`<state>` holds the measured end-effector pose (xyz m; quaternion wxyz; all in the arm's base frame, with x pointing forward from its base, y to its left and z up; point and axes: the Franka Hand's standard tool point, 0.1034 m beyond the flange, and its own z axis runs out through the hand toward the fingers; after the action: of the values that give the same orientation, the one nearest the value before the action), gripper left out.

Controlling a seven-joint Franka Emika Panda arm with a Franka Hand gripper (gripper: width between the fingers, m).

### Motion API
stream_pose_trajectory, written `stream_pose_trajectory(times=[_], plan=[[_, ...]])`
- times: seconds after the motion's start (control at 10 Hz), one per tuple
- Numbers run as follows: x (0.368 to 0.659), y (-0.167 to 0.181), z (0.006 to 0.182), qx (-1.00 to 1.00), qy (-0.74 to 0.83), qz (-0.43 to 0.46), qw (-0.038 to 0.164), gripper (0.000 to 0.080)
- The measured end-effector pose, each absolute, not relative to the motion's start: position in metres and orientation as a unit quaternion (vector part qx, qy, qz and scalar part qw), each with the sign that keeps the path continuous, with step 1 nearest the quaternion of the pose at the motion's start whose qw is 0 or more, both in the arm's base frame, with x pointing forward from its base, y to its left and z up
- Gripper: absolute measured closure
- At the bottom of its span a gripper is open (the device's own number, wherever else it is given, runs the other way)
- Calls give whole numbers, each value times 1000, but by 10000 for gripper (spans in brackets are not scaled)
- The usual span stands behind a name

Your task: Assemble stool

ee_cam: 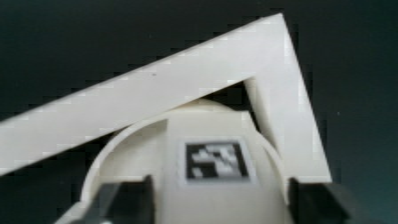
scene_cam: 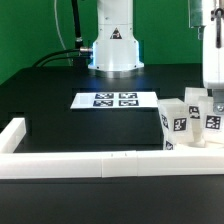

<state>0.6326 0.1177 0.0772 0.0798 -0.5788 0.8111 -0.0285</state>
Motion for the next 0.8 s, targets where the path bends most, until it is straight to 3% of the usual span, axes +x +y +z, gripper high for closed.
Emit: stream_pose_trajectory(times=[0.1,0.2,0.3,0.8], plan=[[633,118,78,-590,803,-30,80,341],[635,119,84,-660,746,-37,82,216],[637,119,94,-707,699,-58,95,163],[641,119,100,-877,468,-83,73,150]])
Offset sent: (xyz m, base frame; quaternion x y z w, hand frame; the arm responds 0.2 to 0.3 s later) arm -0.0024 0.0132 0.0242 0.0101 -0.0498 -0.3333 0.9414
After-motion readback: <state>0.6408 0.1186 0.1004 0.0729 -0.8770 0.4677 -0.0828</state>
